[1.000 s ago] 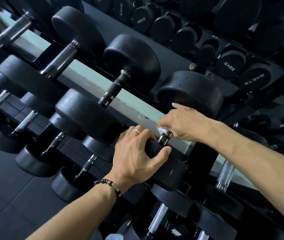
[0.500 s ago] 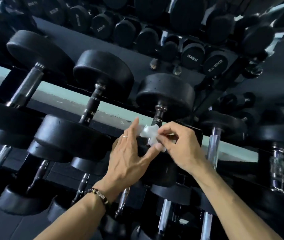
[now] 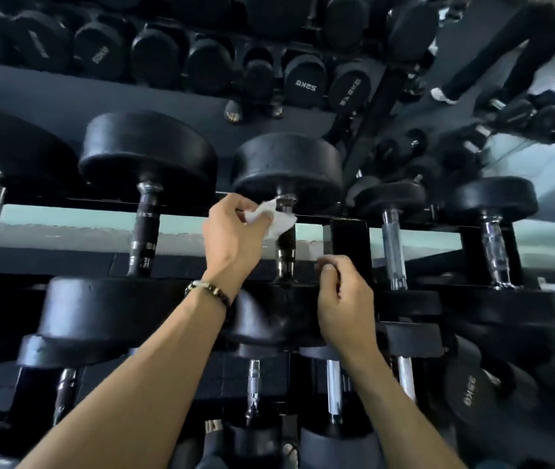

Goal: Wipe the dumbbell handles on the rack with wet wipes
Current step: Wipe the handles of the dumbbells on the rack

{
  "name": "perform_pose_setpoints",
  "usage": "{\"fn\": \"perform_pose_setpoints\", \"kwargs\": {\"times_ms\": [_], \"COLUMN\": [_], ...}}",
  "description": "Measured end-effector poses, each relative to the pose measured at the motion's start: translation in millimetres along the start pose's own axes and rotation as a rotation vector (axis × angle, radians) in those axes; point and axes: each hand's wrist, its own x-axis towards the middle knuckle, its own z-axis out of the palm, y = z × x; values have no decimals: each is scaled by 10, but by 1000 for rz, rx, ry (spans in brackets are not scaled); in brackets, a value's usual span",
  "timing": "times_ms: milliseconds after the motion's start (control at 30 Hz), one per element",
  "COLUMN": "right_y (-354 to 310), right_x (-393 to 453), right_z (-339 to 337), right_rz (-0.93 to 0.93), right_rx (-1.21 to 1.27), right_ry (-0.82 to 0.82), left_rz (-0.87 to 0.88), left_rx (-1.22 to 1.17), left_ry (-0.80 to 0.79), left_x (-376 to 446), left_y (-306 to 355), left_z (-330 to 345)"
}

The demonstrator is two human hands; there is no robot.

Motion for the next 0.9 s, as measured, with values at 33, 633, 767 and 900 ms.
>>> {"fn": "perform_pose_setpoints", "kwargs": {"times_ms": [33, 633, 767, 900], "right_y": [-26, 47, 35, 45], "right_x": [0, 1, -2, 1], "right_z": [35, 73, 71, 77], "right_rz": [8, 25, 61, 56], "right_rx": [-8, 55, 59, 58], "right_ry": [14, 43, 19, 31], "left_rz": [6, -281, -333, -260], "left_rx": [-2, 149, -149, -161], "left_ry": [-25, -464, -376, -415], "left_x": [64, 204, 300, 287], "left_y": [17, -266, -121, -7], "left_z": [89, 194, 303, 322]}}
